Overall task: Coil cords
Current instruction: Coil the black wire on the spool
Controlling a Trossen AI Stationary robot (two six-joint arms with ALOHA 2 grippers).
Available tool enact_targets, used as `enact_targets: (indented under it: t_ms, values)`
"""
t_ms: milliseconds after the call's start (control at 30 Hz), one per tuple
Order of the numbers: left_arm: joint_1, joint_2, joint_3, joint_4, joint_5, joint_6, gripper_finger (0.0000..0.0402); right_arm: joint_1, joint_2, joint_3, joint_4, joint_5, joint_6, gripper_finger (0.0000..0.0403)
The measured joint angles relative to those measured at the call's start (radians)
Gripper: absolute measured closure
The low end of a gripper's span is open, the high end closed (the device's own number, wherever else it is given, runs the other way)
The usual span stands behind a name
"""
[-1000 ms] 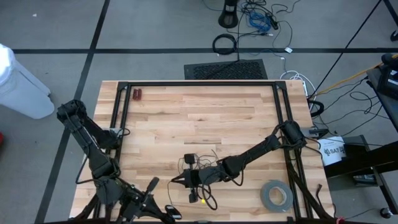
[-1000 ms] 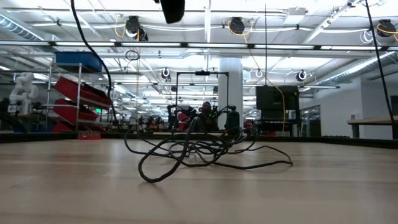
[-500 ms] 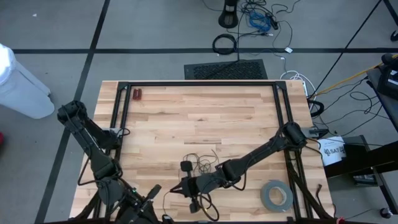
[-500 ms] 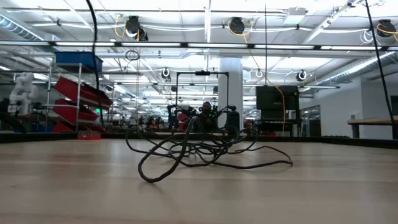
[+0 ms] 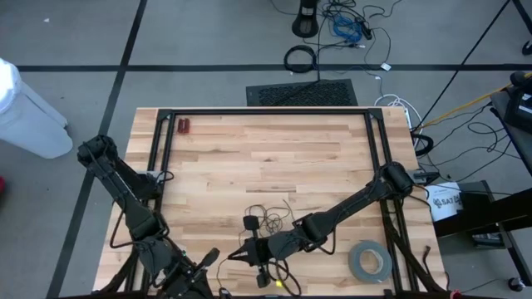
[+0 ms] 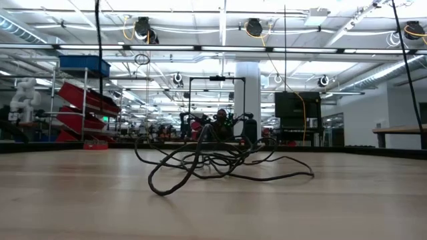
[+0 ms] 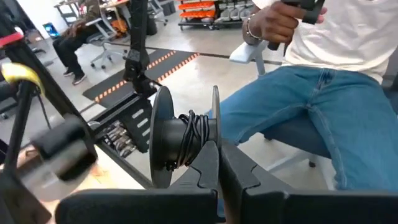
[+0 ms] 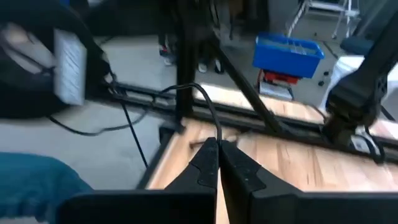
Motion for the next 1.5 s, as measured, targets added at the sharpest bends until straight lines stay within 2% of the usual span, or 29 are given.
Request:
enact_targets:
  t_ms: [233, 400, 667, 767, 867, 1000, 1167, 1500]
  values:
    - [0.031, 0.029, -0.021, 0.002, -0.003, -0.057, 0.0402, 0.025, -0.015, 0.001, 0.034, -0.002, -0.02, 0.0403]
    - [0.061, 0.03, -0.031, -0.009, -0.01, -0.127, 0.0402, 0.04, -0.017, 0.073, -0.068, 0.005, -0.026, 0.0403]
    - [0.044, 0.01, -0.031, -0.04, -0.092, -0.159, 0.0402, 0.102, -0.018, 0.209, -0.358, 0.158, -0.022, 0.0403]
    - [0.044, 0.006, -0.031, -0.063, -0.122, -0.193, 0.0402, 0.13, -0.016, 0.242, -0.392, 0.213, -0.029, 0.0403]
    - [0.043, 0.006, -0.031, -0.105, -0.153, -0.223, 0.0402, 0.152, -0.017, 0.269, -0.389, 0.215, -0.031, 0.0403]
    - [0.043, 0.005, -0.031, -0.141, -0.217, -0.232, 0.0402, 0.18, -0.017, 0.273, -0.407, 0.215, -0.012, 0.0403]
    - [0.043, -0.028, -0.031, -0.15, -0.238, -0.231, 0.0402, 0.2, -0.017, 0.273, -0.486, 0.265, 0.045, 0.0403]
    - [0.008, -0.079, -0.031, -0.187, -0.323, -0.196, 0.0402, 0.202, -0.004, 0.272, -0.613, 0.265, 0.146, 0.0403]
